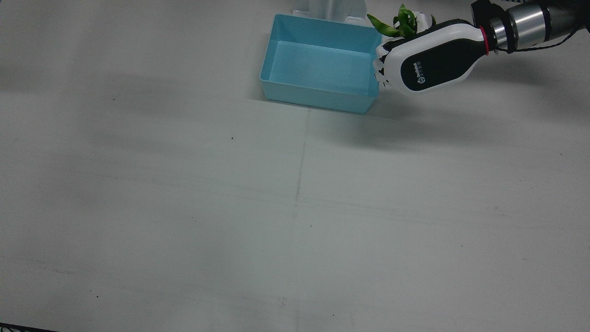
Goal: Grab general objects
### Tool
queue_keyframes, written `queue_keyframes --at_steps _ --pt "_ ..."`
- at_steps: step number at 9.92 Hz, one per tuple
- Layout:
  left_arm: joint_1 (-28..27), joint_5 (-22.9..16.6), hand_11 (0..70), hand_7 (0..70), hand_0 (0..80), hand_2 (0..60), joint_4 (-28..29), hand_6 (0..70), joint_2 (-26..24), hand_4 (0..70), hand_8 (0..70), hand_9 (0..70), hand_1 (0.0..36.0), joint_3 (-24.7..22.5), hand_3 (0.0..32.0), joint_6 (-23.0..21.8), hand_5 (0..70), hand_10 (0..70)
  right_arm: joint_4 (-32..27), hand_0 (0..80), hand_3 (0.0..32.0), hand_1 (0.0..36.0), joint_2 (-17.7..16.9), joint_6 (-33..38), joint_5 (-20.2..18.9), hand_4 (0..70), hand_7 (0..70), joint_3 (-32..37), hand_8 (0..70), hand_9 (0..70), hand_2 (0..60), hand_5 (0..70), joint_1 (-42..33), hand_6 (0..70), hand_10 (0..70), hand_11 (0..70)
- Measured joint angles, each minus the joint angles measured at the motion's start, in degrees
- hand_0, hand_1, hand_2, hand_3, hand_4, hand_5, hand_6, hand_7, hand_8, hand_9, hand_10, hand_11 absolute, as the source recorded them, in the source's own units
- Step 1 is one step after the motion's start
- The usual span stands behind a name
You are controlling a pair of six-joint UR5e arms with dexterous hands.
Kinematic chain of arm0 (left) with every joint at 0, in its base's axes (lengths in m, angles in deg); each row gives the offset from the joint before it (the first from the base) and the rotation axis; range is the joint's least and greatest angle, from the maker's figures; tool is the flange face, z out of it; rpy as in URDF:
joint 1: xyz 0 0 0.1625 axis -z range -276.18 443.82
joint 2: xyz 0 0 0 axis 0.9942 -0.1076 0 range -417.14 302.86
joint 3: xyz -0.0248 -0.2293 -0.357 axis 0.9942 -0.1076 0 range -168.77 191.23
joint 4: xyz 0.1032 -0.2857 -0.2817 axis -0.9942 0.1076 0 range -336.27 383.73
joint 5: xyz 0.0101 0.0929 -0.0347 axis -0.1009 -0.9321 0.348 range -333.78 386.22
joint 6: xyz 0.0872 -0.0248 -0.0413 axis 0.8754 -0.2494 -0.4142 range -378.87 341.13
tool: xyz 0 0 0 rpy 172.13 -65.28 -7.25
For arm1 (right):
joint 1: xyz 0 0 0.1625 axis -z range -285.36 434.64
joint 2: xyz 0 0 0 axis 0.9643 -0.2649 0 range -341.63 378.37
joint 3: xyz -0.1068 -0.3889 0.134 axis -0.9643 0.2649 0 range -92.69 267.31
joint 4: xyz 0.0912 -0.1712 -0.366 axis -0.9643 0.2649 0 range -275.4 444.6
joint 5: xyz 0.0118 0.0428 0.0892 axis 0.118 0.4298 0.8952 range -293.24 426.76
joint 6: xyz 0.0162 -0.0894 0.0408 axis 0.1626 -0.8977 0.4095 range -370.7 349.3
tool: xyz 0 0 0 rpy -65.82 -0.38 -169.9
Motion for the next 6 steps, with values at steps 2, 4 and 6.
queue_keyframes --at_steps 2,4,6 --pt "-2.09 2.33 54.4 70.0 65.7 60.0 -0.01 70.0 -0.54 70.0 49.0 53.7 36.0 0.01 0.0 -2.33 70.0 38.0 0.00 0.0 0.0 0.0 0.00 0.00 0.00 0.0 0.0 0.01 0.0 0.0 0.0 0.0 -0.02 0.0 0.0 0.0" --pt "-6.44 5.46 52.3 70.0 65.9 60.0 -0.78 70.0 -1.89 70.0 48.2 52.6 36.0 0.03 0.0 -3.46 70.0 36.4 0.00 0.0 0.0 0.0 0.00 -0.02 0.00 0.0 0.0 0.01 0.0 0.0 0.0 0.0 -0.02 0.0 0.0 0.0" --pt "-11.84 9.11 49.6 70.0 67.1 60.0 -1.89 70.0 -3.19 70.0 46.9 51.4 36.0 0.06 0.0 -3.78 70.0 34.2 0.00 0.0 0.0 0.0 0.00 -0.05 0.00 0.0 0.0 -0.01 0.0 0.0 0.0 0.0 -0.01 0.0 0.0 0.0"
